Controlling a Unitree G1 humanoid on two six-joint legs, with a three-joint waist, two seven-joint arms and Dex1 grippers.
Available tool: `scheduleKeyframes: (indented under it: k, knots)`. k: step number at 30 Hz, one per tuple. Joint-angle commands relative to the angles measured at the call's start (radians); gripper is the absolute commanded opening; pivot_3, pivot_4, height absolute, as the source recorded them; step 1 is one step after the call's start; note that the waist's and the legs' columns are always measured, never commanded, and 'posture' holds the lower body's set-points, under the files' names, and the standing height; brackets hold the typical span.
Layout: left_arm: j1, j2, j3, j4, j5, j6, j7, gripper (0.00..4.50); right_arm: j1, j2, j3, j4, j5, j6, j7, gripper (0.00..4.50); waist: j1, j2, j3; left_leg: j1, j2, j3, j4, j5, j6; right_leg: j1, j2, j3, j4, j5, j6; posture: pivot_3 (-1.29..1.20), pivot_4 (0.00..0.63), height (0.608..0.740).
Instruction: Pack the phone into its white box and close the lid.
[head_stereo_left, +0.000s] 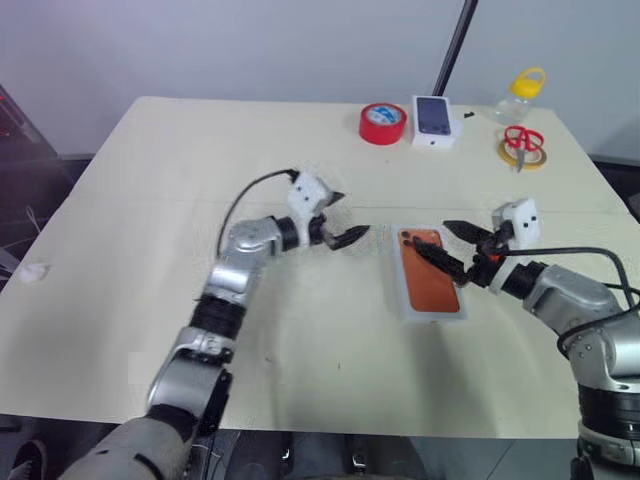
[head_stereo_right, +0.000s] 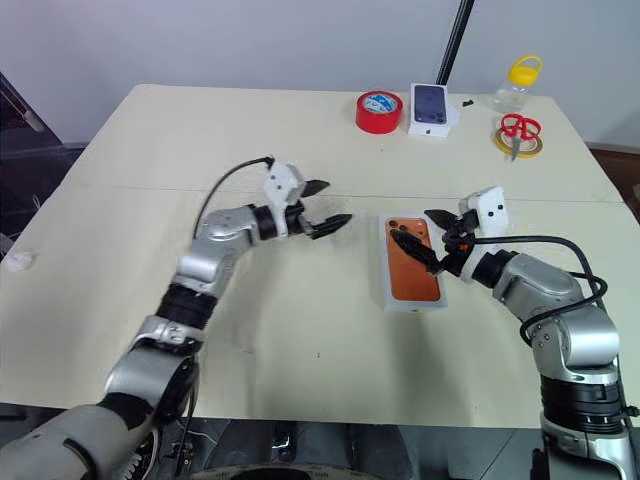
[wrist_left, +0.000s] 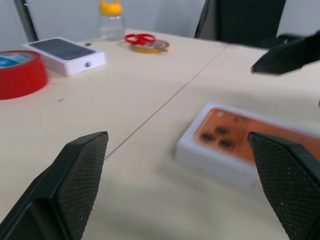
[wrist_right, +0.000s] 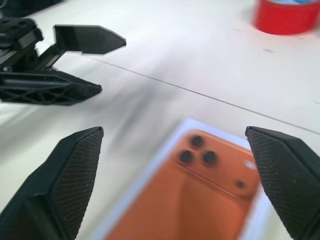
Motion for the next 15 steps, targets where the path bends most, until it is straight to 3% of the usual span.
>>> scheduleKeyframes:
  k: [1, 7, 15]
  knots:
    - [0.059, 0.088, 0.084, -0.166, -0.106, 0.168, -0.029, 4.42, 0.017, -0.044, -0.039, 0.004, 0.009, -0.057, 0.078, 4.49, 0.000, 0.000, 0.000, 0.000, 0.000, 0.000, 0.000, 0.000, 0.000, 0.000, 0.000, 0.000, 0.000, 0.000, 0.000, 0.00, 0.150, 0.740]
    - [0.229, 0.272, 0.197, -0.338, -0.229, 0.316, -0.081, 4.42, 0.069, -0.111, -0.089, 0.038, 0.045, -0.063, 0.179, 4.49, 0.000, 0.000, 0.000, 0.002, -0.001, 0.000, 0.001, 0.001, -0.002, 0.002, -0.003, 0.000, 0.001, 0.000, -0.001, 0.00, 0.150, 0.740]
    - [0.441, 0.360, 0.285, -0.471, -0.278, 0.316, -0.050, 4.42, 0.142, -0.169, -0.092, 0.071, -0.008, -0.150, 0.272, 4.49, -0.002, 0.000, 0.000, 0.002, -0.002, 0.001, 0.001, 0.001, -0.003, 0.002, -0.008, 0.000, 0.000, -0.002, -0.005, 0.00, 0.150, 0.740]
